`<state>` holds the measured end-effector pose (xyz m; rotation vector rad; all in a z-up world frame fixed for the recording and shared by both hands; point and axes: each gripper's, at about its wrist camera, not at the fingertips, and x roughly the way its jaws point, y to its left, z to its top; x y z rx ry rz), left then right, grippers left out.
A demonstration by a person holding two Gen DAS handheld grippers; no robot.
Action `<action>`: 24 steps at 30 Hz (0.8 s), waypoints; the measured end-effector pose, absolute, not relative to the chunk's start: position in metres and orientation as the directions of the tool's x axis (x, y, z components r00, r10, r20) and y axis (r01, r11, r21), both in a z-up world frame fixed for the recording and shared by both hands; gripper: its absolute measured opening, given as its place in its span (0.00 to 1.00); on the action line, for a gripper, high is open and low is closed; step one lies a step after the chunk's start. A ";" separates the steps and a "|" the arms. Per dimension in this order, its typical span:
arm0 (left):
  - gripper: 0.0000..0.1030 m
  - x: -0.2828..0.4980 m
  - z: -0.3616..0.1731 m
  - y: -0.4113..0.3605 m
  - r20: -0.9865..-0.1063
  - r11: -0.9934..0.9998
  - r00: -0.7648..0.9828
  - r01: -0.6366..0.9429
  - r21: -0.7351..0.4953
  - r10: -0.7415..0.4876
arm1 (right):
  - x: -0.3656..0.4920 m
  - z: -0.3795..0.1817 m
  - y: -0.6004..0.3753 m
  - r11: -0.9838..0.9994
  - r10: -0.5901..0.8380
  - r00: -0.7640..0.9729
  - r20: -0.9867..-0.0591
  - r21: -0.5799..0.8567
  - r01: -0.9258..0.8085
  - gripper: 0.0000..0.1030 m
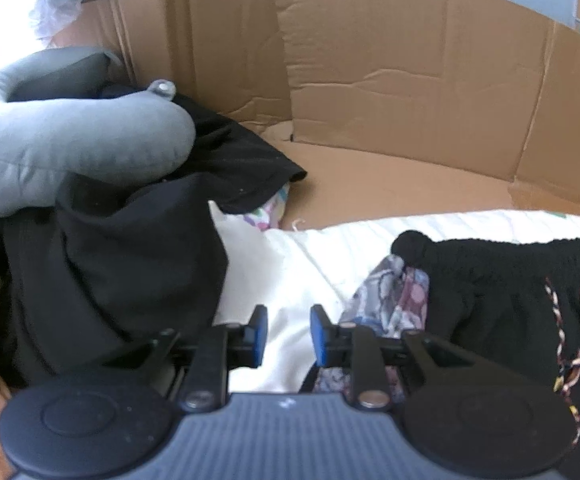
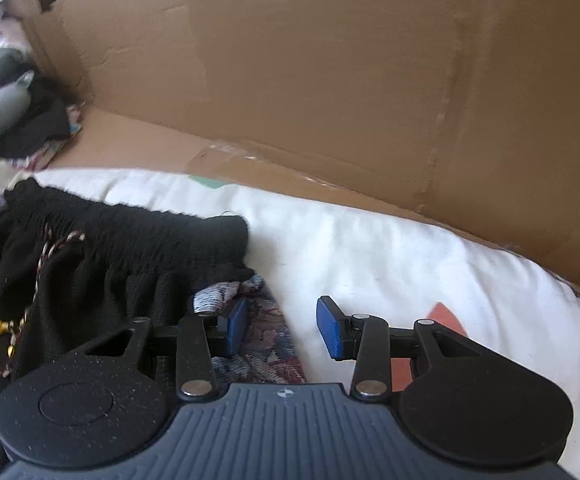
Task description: Fold clothes
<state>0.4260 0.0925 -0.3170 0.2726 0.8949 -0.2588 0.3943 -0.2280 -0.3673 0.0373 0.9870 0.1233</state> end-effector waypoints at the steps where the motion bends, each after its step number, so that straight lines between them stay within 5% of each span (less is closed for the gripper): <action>1: 0.25 0.425 -0.316 0.092 -0.791 0.934 0.600 0.337 0.116 -0.119 | 0.394 -0.368 -0.225 0.992 0.121 0.543 -0.831 0.084 -0.093 0.44; 16: 0.24 0.426 -0.325 0.080 -0.811 0.907 0.544 0.419 0.038 -0.217 | 0.392 -0.371 -0.209 0.978 0.194 0.529 -0.826 0.118 -0.174 0.43; 24: 0.32 0.431 -0.334 0.066 -0.830 0.888 0.506 0.458 0.028 -0.235 | 0.404 -0.372 -0.198 0.959 0.228 0.512 -0.828 0.100 -0.266 0.43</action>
